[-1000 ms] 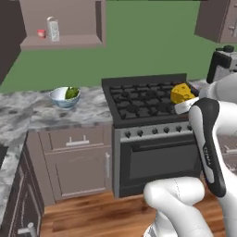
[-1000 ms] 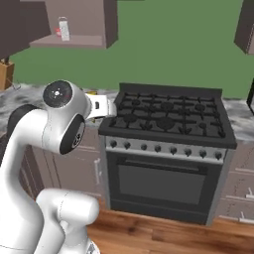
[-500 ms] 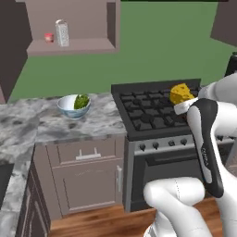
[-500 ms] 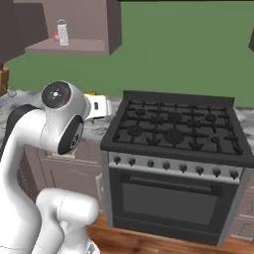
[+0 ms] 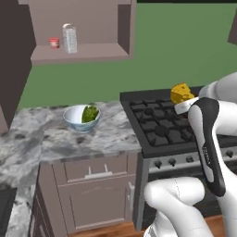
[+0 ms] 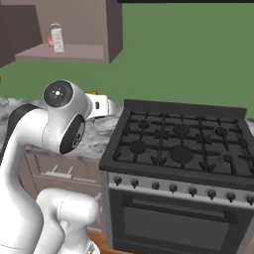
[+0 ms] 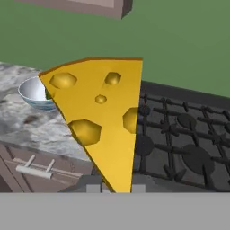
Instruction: Pick the cheese from the fridge and the cheese grater from the cabinet and place them next to the salad bowl.
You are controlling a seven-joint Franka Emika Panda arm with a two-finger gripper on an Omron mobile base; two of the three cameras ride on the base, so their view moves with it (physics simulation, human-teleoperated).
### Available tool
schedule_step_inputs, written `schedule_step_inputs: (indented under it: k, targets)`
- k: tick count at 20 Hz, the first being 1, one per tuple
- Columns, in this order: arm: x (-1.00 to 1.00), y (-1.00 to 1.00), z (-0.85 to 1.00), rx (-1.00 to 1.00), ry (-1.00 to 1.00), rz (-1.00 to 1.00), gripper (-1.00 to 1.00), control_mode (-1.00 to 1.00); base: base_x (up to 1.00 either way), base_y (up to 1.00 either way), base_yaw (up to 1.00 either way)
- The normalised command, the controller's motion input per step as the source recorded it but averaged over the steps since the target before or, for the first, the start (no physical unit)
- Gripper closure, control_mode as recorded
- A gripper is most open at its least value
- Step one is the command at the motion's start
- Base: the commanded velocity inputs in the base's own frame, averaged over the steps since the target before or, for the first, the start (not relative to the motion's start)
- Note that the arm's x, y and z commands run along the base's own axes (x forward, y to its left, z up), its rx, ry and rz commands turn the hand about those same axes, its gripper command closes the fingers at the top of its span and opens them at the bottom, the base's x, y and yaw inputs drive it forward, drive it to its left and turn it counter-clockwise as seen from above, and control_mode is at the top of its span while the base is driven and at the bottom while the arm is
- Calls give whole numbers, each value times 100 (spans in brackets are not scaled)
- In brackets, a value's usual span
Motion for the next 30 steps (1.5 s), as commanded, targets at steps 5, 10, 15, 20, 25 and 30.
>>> schedule_step_inputs:
  k: [5, 10, 15, 20, 25, 30]
  targets:
    - [0, 0, 0, 0, 0, 0, 100, 100, 48, 50, 0]
    - [0, 0, 0, 0, 0, 0, 100, 100, 52, 35, 0]
    - [0, 0, 0, 0, 0, 0, 100, 100, 57, 32, 0]
    - [0, 0, 0, 0, 0, 0, 100, 100, 55, 36, 0]
    - [0, 0, 0, 0, 0, 0, 100, 100, 51, 39, 0]
    - [0, 0, 0, 0, 0, 0, 100, 100, 55, 39, 0]
